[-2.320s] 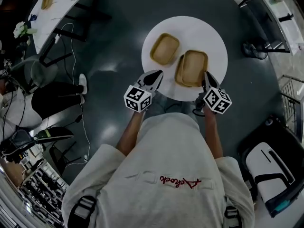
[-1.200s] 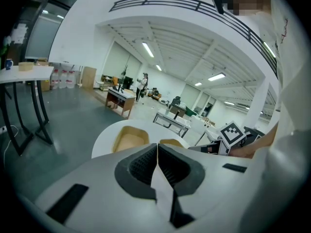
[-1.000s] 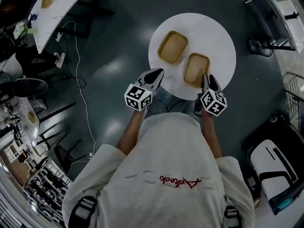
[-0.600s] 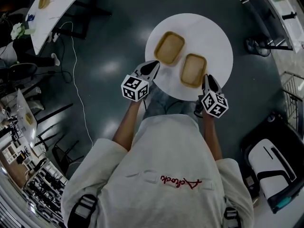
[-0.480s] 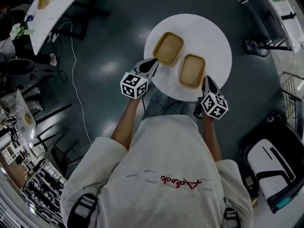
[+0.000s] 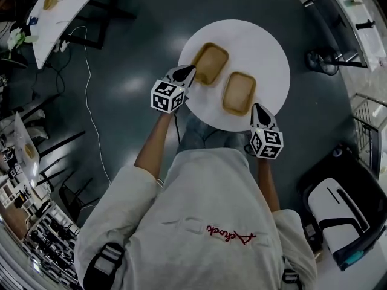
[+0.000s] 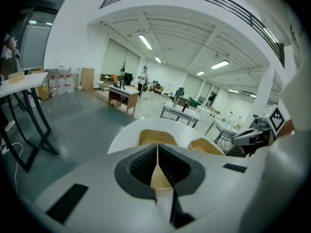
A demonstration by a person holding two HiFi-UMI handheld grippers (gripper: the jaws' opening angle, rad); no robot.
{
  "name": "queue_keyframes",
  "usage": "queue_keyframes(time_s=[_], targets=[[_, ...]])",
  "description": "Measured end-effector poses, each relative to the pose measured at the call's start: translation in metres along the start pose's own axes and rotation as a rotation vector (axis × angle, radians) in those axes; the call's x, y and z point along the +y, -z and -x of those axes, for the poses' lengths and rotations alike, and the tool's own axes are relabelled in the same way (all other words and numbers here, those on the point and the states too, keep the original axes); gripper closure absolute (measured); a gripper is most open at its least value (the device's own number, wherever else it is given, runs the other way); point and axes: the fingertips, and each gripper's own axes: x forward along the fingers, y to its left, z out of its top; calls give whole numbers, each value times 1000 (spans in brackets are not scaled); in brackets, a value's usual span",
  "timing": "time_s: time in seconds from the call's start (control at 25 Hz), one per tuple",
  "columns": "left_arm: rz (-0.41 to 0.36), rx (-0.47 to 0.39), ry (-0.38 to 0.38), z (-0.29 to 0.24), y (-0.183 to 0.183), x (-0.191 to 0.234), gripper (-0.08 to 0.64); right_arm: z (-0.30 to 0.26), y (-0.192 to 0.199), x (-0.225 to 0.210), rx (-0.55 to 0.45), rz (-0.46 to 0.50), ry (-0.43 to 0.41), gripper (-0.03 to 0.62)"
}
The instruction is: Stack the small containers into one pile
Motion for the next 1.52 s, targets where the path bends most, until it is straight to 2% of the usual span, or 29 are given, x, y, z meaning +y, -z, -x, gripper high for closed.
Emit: queue_keyframes(time_s=[0.24,0.28,0.36,0.4,0.56,0.8,1.04,1.12,1.52], targets=[[-19,21,-35,-16,-2,13,541,6,3,3,55,133,-38,571],[-16,31,-34,-20,-1,14,531,7,4,1,61,137,-39,571],[-11,53,-23,-27,0,17,452,8,6,-3,72,133,-36,571],[-14,58,-19,-29,0,18,449,8,6,-5,77,130,-35,571],[-45,96,-29,-42,0,29,449,7,5,-11,84,123,-31,571],[-58,180,-19,-58,10,38,451,8,11,-17,97,112,-18,571],[-53,221,-9,-63,19,45,472,6,16,-16,106,104,-14,571],[-53,221,-5,-66,19,43,512,6,17,-17,106,101,-11,571],[-47,197,-13,-59,12,37,535,9,18,-17,93,95,-8,571]])
